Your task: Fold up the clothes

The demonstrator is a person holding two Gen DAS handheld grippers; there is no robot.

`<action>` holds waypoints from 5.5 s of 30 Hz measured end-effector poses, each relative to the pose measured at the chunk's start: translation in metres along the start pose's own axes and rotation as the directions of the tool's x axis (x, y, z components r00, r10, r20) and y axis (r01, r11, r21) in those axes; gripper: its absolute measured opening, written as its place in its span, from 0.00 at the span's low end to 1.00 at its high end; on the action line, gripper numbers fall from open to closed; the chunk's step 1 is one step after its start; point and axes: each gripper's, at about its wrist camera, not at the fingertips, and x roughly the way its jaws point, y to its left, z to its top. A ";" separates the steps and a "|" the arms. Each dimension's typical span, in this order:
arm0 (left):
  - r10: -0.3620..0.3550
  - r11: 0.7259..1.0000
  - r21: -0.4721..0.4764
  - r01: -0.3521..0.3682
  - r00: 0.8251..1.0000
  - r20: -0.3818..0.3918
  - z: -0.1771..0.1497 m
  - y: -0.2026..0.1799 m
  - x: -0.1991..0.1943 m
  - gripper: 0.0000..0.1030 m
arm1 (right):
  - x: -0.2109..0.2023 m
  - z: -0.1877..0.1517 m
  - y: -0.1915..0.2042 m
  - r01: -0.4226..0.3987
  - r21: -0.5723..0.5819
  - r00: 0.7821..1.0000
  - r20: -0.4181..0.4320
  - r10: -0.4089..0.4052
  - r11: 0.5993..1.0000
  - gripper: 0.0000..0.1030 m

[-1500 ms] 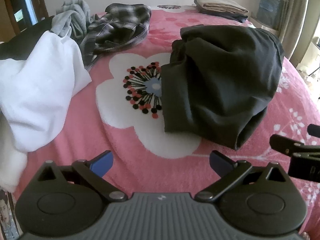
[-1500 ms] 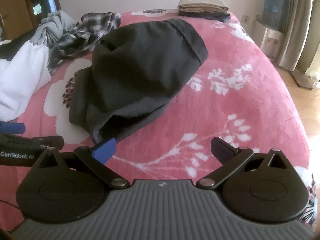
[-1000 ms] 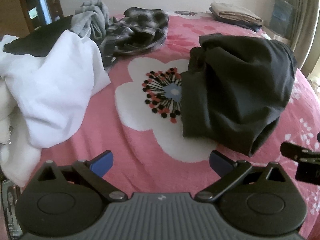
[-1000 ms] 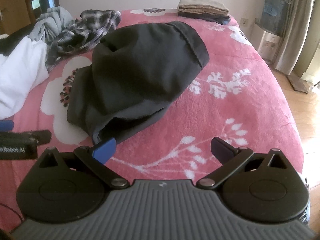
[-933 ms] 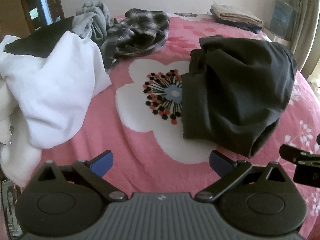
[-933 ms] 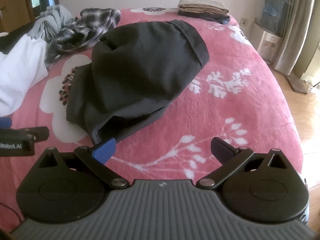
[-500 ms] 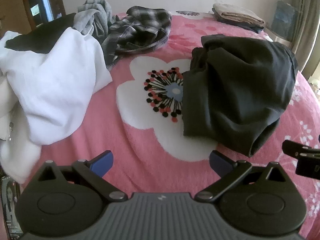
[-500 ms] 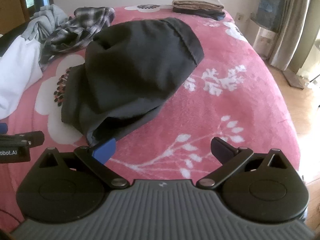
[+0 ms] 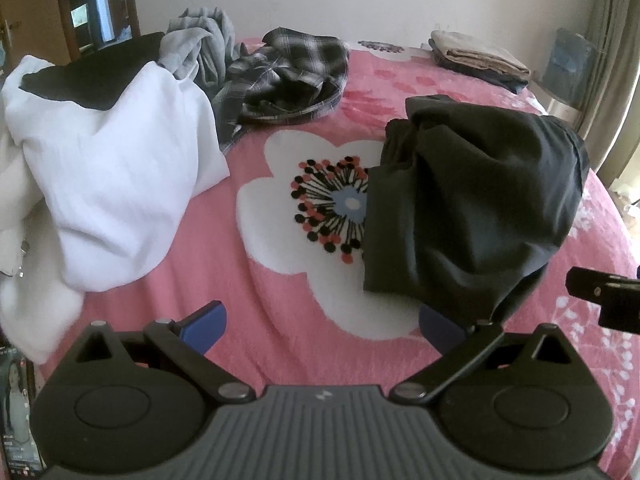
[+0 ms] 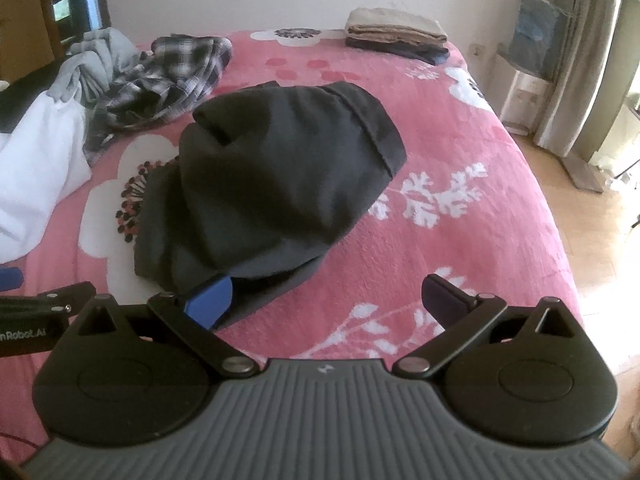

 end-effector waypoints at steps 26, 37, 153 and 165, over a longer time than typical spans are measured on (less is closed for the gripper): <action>0.012 1.000 0.008 -0.012 1.000 -0.012 0.000 -0.005 0.002 1.00 | 0.004 -0.001 -0.002 0.016 0.003 1.000 -0.012 -0.016 1.000 0.99; 0.000 1.000 0.024 0.001 1.000 -0.017 -0.001 -0.005 0.003 1.00 | 0.005 -0.003 0.000 0.015 -0.002 1.000 -0.018 -0.015 1.000 0.99; -0.366 0.924 0.075 0.376 0.923 -0.116 -0.010 -0.014 0.037 0.67 | 0.068 0.091 -0.056 -0.582 0.090 0.808 -0.048 0.587 0.808 0.78; -0.414 0.909 0.012 0.417 0.903 -0.114 -0.027 -0.005 0.042 0.67 | 0.111 0.061 0.072 -0.431 -0.316 0.899 -0.230 0.372 0.845 0.56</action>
